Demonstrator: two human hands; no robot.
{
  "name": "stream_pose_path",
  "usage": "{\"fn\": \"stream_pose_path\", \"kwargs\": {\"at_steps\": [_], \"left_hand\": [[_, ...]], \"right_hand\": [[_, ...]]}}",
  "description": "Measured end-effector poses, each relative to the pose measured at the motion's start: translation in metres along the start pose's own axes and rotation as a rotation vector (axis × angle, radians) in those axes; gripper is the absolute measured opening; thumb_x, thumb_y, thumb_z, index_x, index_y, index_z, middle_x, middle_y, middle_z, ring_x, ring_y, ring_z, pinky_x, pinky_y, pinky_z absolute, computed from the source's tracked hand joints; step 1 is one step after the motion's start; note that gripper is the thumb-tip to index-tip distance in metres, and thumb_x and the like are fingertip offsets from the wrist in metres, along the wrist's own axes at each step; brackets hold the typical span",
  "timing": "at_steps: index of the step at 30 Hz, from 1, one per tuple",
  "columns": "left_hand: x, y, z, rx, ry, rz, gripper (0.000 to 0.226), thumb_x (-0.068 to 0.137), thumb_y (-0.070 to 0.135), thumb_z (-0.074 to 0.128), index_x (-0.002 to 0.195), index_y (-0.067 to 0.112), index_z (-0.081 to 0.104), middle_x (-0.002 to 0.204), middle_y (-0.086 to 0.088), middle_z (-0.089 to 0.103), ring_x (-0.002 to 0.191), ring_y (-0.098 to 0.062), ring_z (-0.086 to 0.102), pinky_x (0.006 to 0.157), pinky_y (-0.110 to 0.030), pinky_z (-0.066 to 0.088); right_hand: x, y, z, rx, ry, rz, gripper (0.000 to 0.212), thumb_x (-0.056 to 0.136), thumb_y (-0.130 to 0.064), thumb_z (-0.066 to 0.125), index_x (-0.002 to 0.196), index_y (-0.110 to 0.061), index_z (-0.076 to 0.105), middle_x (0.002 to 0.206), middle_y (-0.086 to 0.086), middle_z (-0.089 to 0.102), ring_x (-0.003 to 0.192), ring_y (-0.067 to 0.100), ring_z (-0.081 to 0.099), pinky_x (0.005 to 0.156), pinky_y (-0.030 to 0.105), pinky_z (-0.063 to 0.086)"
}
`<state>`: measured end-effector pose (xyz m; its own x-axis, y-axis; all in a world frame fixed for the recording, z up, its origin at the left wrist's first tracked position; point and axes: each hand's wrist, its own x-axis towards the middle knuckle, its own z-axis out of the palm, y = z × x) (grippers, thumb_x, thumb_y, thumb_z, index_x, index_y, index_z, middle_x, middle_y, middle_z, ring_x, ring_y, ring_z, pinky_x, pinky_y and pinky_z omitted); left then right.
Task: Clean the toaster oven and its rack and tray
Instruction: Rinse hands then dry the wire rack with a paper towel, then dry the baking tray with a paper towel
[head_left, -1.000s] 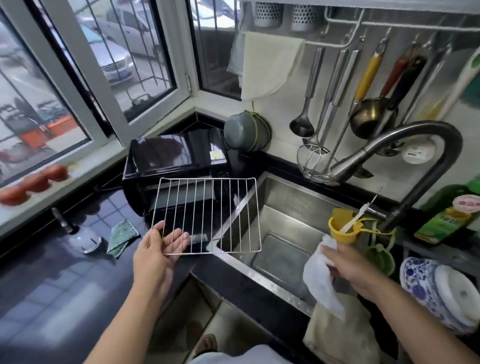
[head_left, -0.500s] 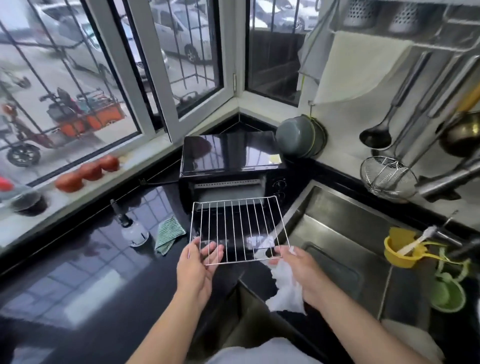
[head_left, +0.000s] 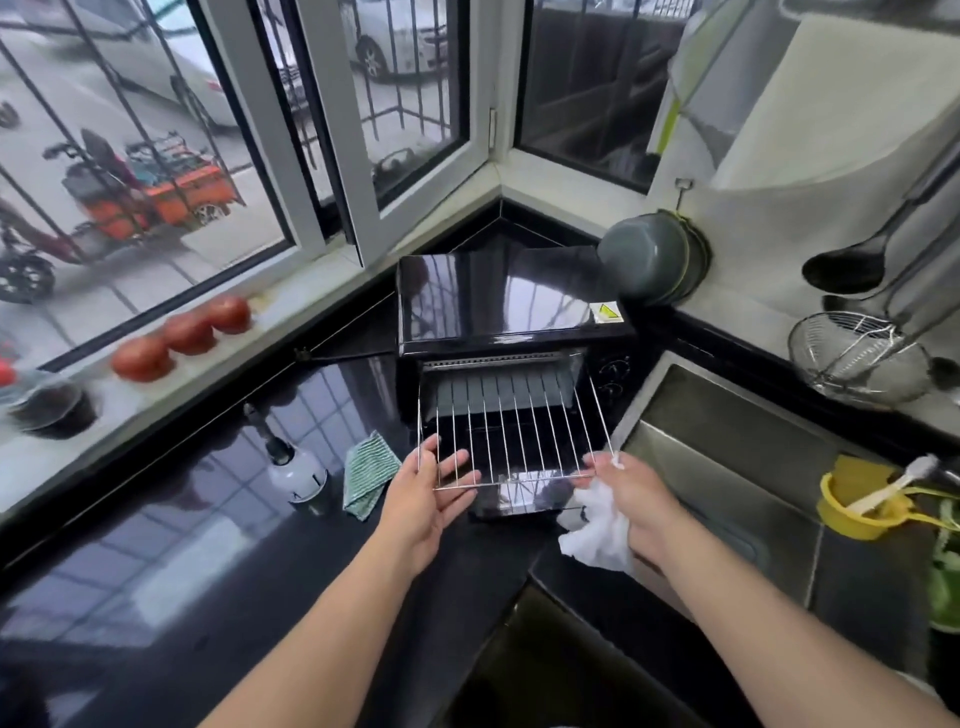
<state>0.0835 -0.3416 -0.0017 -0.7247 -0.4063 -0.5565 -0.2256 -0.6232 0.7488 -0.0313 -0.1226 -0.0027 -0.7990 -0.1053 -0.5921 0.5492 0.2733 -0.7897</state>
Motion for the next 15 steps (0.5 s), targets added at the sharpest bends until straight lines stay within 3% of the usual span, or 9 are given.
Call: {"fn": "stream_pose_path", "kwargs": {"at_steps": [5, 11, 15], "left_hand": [[0.015, -0.001, 0.001, 0.042, -0.022, -0.013, 0.037, 0.113, 0.034, 0.034, 0.148, 0.027, 0.047, 0.123, -0.005, 0.074, 0.103, -0.028, 0.076, 0.086, -0.041, 0.06], [0.02, 0.004, 0.002, -0.023, -0.056, -0.002, 0.034, 0.114, 0.034, 0.033, 0.144, 0.025, 0.047, 0.126, -0.01, 0.071, 0.099, -0.031, 0.077, 0.077, -0.038, 0.062], [0.033, 0.023, 0.007, -0.136, -0.057, -0.091, 0.031, 0.113, 0.028, 0.041, 0.14, 0.015, 0.047, 0.127, -0.019, 0.068, 0.104, -0.039, 0.074, 0.083, -0.043, 0.063]], "right_hand": [[0.01, -0.008, 0.003, 0.002, 0.049, 0.01, 0.021, 0.103, -0.026, 0.051, 0.097, -0.021, 0.07, 0.108, 0.015, 0.071, 0.092, 0.03, 0.066, 0.08, 0.042, 0.053], [0.012, -0.011, 0.008, 0.042, 0.055, 0.043, 0.019, 0.103, -0.023, 0.051, 0.1, -0.017, 0.069, 0.1, 0.014, 0.073, 0.092, 0.032, 0.069, 0.089, 0.052, 0.055], [0.018, -0.029, 0.017, 0.179, 0.063, 0.085, 0.014, 0.103, -0.023, 0.053, 0.109, -0.014, 0.062, 0.093, 0.011, 0.075, 0.081, 0.025, 0.068, 0.083, 0.044, 0.056]]}}
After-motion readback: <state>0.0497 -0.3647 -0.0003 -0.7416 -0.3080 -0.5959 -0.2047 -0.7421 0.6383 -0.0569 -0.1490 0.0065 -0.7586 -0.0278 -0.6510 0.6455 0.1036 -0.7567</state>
